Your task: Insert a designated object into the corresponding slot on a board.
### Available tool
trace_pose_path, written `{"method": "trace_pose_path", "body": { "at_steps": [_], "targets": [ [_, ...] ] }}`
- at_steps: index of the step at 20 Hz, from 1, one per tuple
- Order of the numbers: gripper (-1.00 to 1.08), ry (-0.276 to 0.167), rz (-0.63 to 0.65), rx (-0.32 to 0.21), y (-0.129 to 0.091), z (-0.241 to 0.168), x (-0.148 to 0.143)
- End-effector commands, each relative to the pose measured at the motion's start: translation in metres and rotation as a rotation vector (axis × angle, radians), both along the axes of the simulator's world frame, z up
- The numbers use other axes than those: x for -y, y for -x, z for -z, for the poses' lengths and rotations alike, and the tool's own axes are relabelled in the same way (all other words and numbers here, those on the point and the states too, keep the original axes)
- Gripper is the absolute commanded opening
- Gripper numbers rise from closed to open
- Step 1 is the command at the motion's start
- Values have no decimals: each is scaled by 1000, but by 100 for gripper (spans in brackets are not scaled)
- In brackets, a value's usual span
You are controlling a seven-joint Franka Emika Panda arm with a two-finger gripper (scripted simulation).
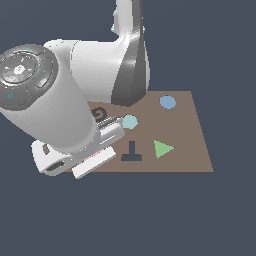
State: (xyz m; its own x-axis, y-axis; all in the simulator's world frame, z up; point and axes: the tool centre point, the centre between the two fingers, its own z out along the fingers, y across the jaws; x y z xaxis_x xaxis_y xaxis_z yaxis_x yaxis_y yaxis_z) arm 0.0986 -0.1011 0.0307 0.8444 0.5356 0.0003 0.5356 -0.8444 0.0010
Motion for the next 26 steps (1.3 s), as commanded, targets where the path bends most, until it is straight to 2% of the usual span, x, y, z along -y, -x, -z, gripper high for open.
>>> {"method": "trace_pose_path", "body": {
  "at_steps": [1,8,14,20,26],
  "targets": [
    [-100,0,0,0,0,-1,0],
    [-100,-1,-8,-1,0,-2,-1],
    [-100,0,-73,-1,-3,-3,-8],
    [-100,0,-202,-1,-8,-4,-23],
    [-100,0,-396,-1,-10,-6,-46]
  ]
}}
